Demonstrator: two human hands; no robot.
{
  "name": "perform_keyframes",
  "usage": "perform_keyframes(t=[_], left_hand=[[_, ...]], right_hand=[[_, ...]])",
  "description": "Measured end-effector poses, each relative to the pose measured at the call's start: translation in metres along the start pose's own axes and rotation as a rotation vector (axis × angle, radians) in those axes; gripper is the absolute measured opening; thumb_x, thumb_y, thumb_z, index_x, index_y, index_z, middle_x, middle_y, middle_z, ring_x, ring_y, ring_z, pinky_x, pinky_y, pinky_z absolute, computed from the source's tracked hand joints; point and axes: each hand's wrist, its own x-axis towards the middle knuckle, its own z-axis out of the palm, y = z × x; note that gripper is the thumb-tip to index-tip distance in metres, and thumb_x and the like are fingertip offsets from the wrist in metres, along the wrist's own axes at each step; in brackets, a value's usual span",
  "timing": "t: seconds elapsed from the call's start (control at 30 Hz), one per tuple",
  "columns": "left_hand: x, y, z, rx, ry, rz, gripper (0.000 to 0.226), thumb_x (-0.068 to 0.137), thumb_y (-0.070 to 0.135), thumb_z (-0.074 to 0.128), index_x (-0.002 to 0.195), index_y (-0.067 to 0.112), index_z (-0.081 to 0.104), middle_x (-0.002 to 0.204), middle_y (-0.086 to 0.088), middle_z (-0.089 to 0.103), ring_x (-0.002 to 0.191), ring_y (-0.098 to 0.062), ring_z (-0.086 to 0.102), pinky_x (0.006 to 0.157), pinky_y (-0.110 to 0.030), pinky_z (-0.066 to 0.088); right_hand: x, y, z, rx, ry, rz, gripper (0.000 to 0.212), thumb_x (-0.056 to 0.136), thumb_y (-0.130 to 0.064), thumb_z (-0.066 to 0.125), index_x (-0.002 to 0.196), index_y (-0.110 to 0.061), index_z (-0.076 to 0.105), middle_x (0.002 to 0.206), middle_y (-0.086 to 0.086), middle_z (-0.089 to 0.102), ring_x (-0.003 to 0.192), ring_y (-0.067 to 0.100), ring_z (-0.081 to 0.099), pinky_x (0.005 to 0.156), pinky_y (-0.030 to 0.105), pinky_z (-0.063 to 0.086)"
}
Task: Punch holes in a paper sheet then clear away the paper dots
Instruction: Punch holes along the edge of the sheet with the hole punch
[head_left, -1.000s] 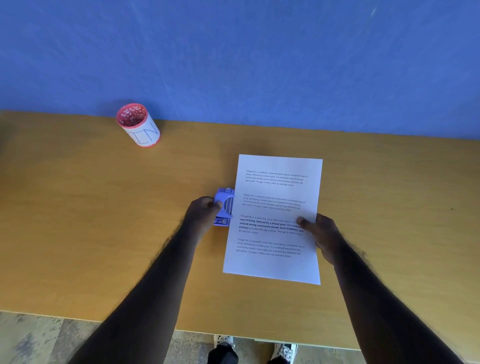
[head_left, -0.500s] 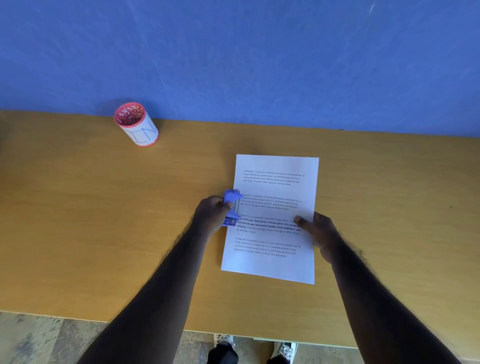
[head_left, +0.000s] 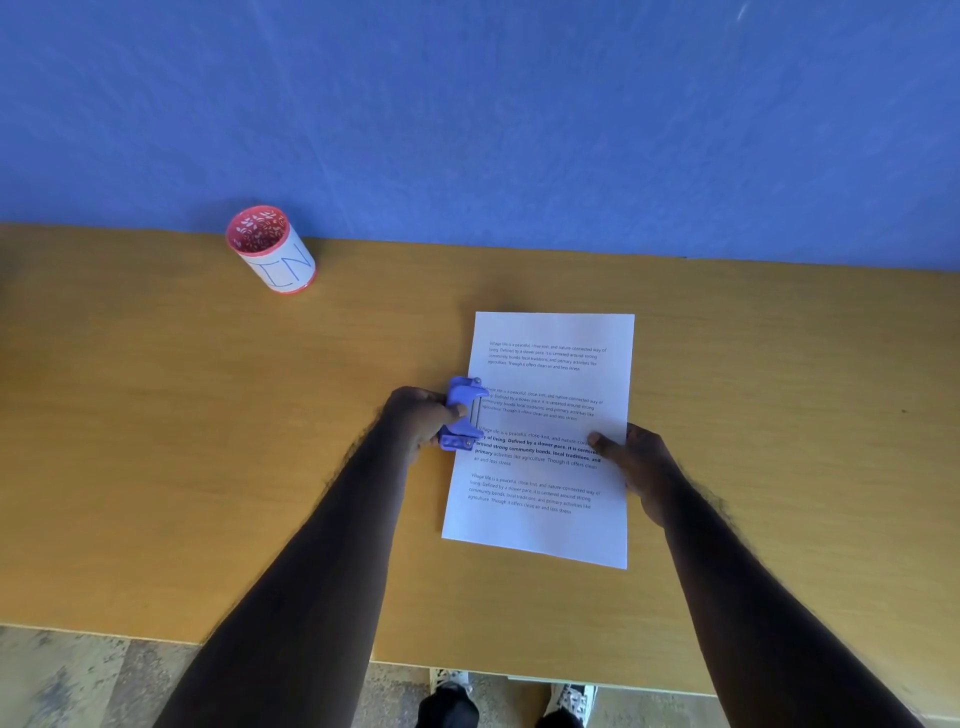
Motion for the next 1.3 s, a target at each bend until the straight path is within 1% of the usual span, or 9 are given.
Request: perform_keyframes(t=[0.2, 0.47, 0.57, 0.73, 0.87, 0.97, 1.07, 1.17, 1.3], left_hand=[[0.003, 0.003, 0.000, -0.069, -0.016, -0.063, 0.009, 0.081, 0.006, 0.076, 0.078, 0.007, 0.067, 0.095, -0.019, 0.073, 0.092, -0.033, 0.072, 0.085, -0.045, 0.059], [0.004, -0.003, 0.004, -0.072, 0.052, -0.036, 0.009, 0.079, 0.004, 0.078, 0.078, 0.005, 0.069, 0.091, -0.020, 0.074, 0.094, -0.036, 0.072, 0.084, -0.052, 0.059], [0.000, -0.001, 0.005, -0.011, 0.065, 0.035, 0.009, 0.080, 0.009, 0.078, 0.086, 0.007, 0.071, 0.090, -0.013, 0.074, 0.087, -0.030, 0.072, 0.083, -0.042, 0.060], [-0.012, -0.007, 0.008, 0.008, 0.126, 0.196, 0.016, 0.082, 0.014, 0.074, 0.095, 0.015, 0.064, 0.087, 0.000, 0.068, 0.078, -0.017, 0.066, 0.058, -0.023, 0.054], [-0.012, -0.018, -0.007, 0.027, 0.185, 0.216, 0.016, 0.078, 0.024, 0.074, 0.079, 0.009, 0.069, 0.079, -0.009, 0.070, 0.070, -0.022, 0.061, 0.070, -0.046, 0.057], [-0.012, -0.022, -0.026, 0.045, 0.284, 0.253, 0.013, 0.082, 0.022, 0.072, 0.074, 0.013, 0.067, 0.078, -0.010, 0.067, 0.070, -0.022, 0.058, 0.065, -0.037, 0.050], [-0.009, -0.029, -0.051, 0.109, 0.395, 0.277, 0.013, 0.083, 0.025, 0.070, 0.085, 0.012, 0.072, 0.079, -0.006, 0.069, 0.069, -0.021, 0.058, 0.064, -0.028, 0.043], [-0.005, -0.035, -0.070, 0.194, 0.461, 0.266, 0.016, 0.083, 0.027, 0.067, 0.078, 0.013, 0.070, 0.068, -0.004, 0.064, 0.067, -0.024, 0.056, 0.062, -0.029, 0.041], [-0.004, -0.041, -0.081, 0.272, 0.491, 0.267, 0.026, 0.085, 0.025, 0.065, 0.071, 0.004, 0.065, 0.067, -0.018, 0.063, 0.064, -0.028, 0.052, 0.060, -0.035, 0.042]], right_hand=[[0.001, 0.002, -0.001, -0.002, 0.004, 0.010, 0.024, 0.088, -0.017, 0.074, 0.110, -0.009, 0.072, 0.108, 0.011, 0.076, 0.101, 0.036, 0.072, 0.092, 0.059, 0.055], [0.000, 0.002, -0.001, -0.019, 0.001, 0.005, 0.025, 0.088, -0.020, 0.074, 0.111, -0.012, 0.072, 0.107, 0.008, 0.077, 0.099, 0.033, 0.072, 0.091, 0.057, 0.056], [-0.001, 0.002, -0.001, -0.014, 0.005, 0.002, 0.023, 0.088, -0.019, 0.074, 0.110, -0.012, 0.072, 0.107, 0.008, 0.077, 0.098, 0.033, 0.072, 0.091, 0.057, 0.056], [-0.004, 0.000, 0.000, 0.007, 0.021, -0.006, 0.016, 0.089, -0.013, 0.073, 0.105, -0.012, 0.072, 0.106, 0.010, 0.076, 0.100, 0.034, 0.072, 0.091, 0.053, 0.056], [-0.005, 0.002, -0.003, 0.060, 0.031, 0.000, 0.020, 0.088, -0.010, 0.072, 0.108, -0.008, 0.072, 0.107, 0.011, 0.076, 0.102, 0.036, 0.071, 0.091, 0.053, 0.056], [-0.005, 0.003, -0.006, 0.092, 0.031, 0.009, 0.023, 0.088, -0.008, 0.072, 0.111, -0.007, 0.071, 0.109, 0.012, 0.076, 0.102, 0.037, 0.071, 0.092, 0.056, 0.055], [-0.007, 0.003, -0.008, 0.103, 0.032, 0.013, 0.022, 0.088, -0.007, 0.071, 0.110, -0.006, 0.071, 0.108, 0.012, 0.076, 0.102, 0.038, 0.071, 0.092, 0.057, 0.055], [-0.007, 0.003, -0.008, 0.104, 0.031, 0.012, 0.021, 0.088, -0.007, 0.071, 0.109, -0.006, 0.071, 0.107, 0.013, 0.077, 0.100, 0.038, 0.072, 0.092, 0.058, 0.055], [-0.007, 0.002, -0.007, 0.097, 0.024, 0.012, 0.022, 0.089, -0.006, 0.070, 0.110, -0.005, 0.071, 0.108, 0.014, 0.076, 0.101, 0.039, 0.071, 0.092, 0.058, 0.055]])
